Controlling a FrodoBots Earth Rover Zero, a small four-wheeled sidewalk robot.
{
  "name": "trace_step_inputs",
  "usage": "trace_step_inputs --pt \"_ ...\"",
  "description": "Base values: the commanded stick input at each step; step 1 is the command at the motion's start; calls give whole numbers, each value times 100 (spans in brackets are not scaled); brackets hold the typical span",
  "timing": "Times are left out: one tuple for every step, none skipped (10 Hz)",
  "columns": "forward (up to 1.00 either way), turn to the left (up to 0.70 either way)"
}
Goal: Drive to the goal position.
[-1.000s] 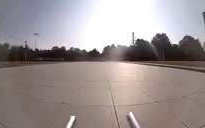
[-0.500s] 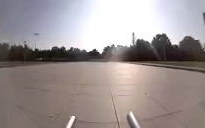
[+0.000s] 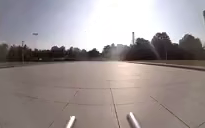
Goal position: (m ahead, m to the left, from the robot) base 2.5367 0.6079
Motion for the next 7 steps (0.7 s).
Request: trace_step_inputs --pt "70 0" --pt "70 0" --pt "70 0" --pt "70 0" --pt "70 0" --pt "70 0" --pt "70 0"
